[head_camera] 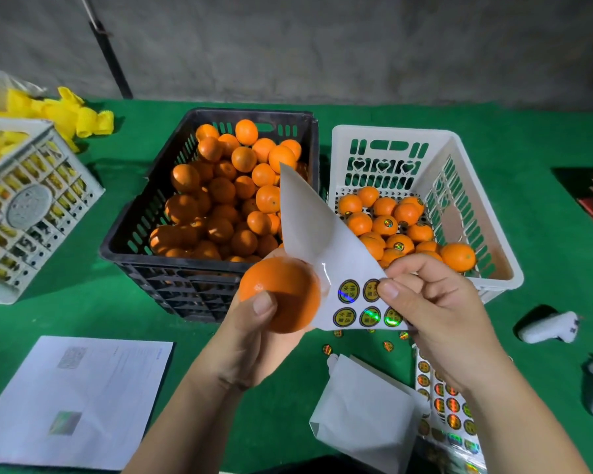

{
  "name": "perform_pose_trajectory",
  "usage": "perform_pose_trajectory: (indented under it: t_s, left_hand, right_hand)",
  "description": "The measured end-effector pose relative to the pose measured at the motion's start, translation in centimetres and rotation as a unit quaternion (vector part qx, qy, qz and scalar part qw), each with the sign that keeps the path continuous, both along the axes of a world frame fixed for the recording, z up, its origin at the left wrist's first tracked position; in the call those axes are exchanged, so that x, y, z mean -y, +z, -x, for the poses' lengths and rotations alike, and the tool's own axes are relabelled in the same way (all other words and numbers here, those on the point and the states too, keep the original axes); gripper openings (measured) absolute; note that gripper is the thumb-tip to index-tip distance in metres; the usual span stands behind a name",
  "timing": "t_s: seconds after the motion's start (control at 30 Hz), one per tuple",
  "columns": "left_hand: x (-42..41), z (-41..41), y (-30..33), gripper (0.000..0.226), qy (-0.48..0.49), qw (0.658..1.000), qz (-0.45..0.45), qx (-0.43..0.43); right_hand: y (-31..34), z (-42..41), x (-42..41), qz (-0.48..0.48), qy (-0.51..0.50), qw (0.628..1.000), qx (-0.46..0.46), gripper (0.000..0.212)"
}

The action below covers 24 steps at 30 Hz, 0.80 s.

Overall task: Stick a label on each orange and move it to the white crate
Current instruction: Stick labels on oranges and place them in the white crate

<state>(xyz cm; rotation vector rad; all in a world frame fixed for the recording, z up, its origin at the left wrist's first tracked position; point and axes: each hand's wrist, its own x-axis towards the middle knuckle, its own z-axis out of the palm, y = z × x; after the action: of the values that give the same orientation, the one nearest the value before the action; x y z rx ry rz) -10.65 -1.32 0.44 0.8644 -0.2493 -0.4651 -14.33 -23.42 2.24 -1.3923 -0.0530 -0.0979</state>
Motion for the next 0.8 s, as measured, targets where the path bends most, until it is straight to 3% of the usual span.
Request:
perform_pose_trajectory:
  t_s: [0.07, 0.13, 0.3, 0.4, 0.57, 0.67, 0.8]
  left_hand:
    - [0.3, -0.1, 0.0, 0.066, -0.005, 0.999, 0.033, 0.004]
    - [0.6, -0.2, 0.1, 0.064, -0.006, 0.998, 0.058, -0.005]
    - [1.2, -0.3, 0.6, 0.084, 0.032, 0.998, 0.031, -0.038]
    - [1.9, 0.0, 0.8, 0.087, 0.019, 1.0, -0.001, -0.008]
    - [2.1, -0.1, 0.8, 0.082, 0.026, 0.998, 0.037, -0.05]
    - [1.8, -0.3, 0.3, 0.081, 0.039, 0.998, 0.025, -0.042]
    - [1.9, -0.5, -0.1, 0.084, 0.062, 0.997, -0.023, -0.042]
  right_hand:
    - [0.0, 0.1, -0.1, 0.06, -0.037, 0.996, 0.058, 0.01]
    - [-0.2, 0.1, -0.1, 0.118, -0.078, 0.986, 0.093, 0.011]
    - [-1.6, -0.8, 0.6, 0.258, -0.172, 0.93, 0.195, 0.019]
    - [-1.4, -0.9, 0.6, 0.261, -0.216, 0.908, 0.248, 0.025]
    - [-0.8, -1.5, 1.2, 0.468, -0.217, 0.809, 0.282, 0.007]
    - [-0.4, -1.6, 1.5, 0.438, -0.174, 0.849, 0.237, 0.008]
    - [0.3, -1.2, 1.3, 0.223, -0.206, 0.937, 0.174, 0.01]
